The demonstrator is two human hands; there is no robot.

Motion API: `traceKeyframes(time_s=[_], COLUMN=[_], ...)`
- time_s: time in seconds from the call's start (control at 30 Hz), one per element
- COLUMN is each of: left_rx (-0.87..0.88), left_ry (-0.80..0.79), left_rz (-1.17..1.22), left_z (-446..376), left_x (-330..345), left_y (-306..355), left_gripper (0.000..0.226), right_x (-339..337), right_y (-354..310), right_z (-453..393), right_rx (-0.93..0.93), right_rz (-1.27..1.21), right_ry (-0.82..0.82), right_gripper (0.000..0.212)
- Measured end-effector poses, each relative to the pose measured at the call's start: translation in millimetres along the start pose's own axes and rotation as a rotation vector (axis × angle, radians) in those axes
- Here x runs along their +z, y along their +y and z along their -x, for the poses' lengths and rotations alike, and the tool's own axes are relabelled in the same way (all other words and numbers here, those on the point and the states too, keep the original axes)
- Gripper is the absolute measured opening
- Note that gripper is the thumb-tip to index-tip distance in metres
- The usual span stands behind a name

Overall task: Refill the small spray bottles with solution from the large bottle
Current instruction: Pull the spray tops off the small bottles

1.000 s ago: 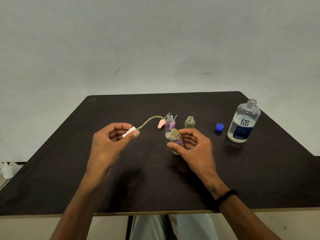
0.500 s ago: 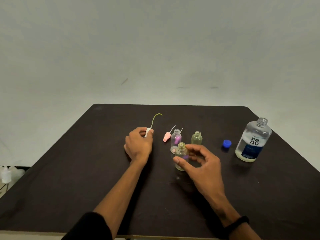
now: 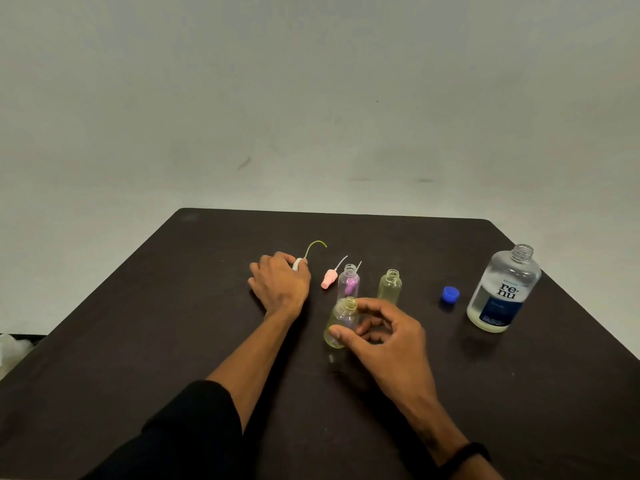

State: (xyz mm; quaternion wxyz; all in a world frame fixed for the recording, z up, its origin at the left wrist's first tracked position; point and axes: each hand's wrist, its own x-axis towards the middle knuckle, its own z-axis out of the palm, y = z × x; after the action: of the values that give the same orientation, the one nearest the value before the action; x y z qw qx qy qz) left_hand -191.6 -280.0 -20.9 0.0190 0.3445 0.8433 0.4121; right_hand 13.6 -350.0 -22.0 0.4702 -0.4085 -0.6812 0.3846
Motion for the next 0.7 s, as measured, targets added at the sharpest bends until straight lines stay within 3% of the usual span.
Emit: traceKeyframes(time_s=[0.2, 0.43, 0.7], left_rx=[-0.035, 0.053, 0.174], left_ry=[0.016, 0.084, -0.181], left_rz=[0.095, 0.500, 0.583], left_z=[0, 30, 55], left_x=[2, -27, -52], left_y=[-4, -26, -47], left_gripper=[0.042, 0.019, 0.015], right_x=[15, 46, 72], right_y=[-3, -8, -11], right_z=[-3, -11, -19], right_rx=[0.036, 0.073, 0.059], right_rz=[0.023, 0.030, 0.095], right_ry=[0.025, 0.063, 0.096], right_gripper=[0.048, 0.048, 0.054])
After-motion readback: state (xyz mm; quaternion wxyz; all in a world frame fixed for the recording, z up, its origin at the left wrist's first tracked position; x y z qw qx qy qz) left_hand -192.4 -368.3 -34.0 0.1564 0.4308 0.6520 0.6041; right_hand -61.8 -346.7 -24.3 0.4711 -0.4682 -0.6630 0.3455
